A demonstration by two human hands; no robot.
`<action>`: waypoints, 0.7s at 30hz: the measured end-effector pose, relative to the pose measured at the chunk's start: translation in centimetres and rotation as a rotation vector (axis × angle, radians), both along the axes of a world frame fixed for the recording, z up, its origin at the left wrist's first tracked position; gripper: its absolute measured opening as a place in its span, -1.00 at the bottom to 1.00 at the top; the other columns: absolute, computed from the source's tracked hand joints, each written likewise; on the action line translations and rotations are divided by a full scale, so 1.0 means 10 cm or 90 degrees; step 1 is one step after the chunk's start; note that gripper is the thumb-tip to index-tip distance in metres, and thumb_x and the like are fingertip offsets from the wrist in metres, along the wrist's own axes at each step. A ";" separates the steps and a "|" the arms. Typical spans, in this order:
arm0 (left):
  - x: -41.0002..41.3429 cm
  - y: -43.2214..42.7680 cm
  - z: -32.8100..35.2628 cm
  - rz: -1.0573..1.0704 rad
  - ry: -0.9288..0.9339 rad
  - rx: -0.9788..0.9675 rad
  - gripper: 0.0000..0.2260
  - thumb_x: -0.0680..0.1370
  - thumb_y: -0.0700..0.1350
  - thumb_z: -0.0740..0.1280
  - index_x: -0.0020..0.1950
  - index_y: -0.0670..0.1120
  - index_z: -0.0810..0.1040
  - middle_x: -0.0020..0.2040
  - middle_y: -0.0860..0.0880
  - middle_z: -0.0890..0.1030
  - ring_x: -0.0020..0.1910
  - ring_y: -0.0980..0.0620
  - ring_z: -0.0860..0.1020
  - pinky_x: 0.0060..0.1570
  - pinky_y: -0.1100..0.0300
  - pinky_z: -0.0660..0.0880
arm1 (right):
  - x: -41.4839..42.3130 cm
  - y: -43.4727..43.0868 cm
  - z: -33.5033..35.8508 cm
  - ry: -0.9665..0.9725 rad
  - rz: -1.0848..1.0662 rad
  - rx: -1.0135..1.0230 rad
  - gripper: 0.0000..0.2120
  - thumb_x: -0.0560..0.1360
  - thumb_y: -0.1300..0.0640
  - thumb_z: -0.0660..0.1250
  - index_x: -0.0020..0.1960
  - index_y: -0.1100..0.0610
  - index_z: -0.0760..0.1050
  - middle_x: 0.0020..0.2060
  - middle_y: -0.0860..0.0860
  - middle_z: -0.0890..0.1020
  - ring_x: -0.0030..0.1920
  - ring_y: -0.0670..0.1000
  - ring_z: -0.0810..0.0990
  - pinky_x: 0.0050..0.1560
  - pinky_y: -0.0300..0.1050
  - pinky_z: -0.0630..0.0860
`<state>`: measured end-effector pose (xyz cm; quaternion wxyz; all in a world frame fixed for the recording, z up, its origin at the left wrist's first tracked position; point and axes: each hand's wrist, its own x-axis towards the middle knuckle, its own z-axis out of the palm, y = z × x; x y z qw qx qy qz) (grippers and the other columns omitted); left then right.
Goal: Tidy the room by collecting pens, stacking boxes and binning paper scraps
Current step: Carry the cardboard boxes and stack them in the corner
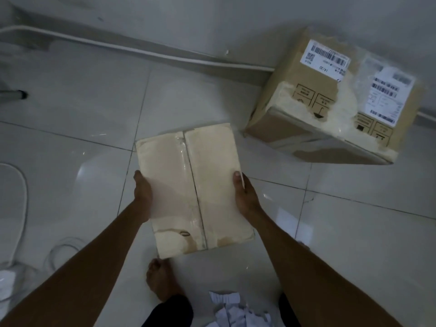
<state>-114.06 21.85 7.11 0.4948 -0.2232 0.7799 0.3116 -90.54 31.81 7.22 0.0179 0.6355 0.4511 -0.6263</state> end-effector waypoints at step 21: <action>0.42 -0.20 1.28 -0.020 -0.087 0.035 -0.27 0.55 0.37 -0.19 0.49 -0.06 0.31 0.42 -0.17 0.41 0.37 -0.18 0.40 0.42 -0.18 0.26 | 0.49 -0.19 1.24 -0.037 0.060 -0.089 -0.28 0.49 -0.42 -0.16 0.54 -0.08 0.07 0.53 0.00 0.18 0.51 0.07 0.17 0.50 0.02 0.07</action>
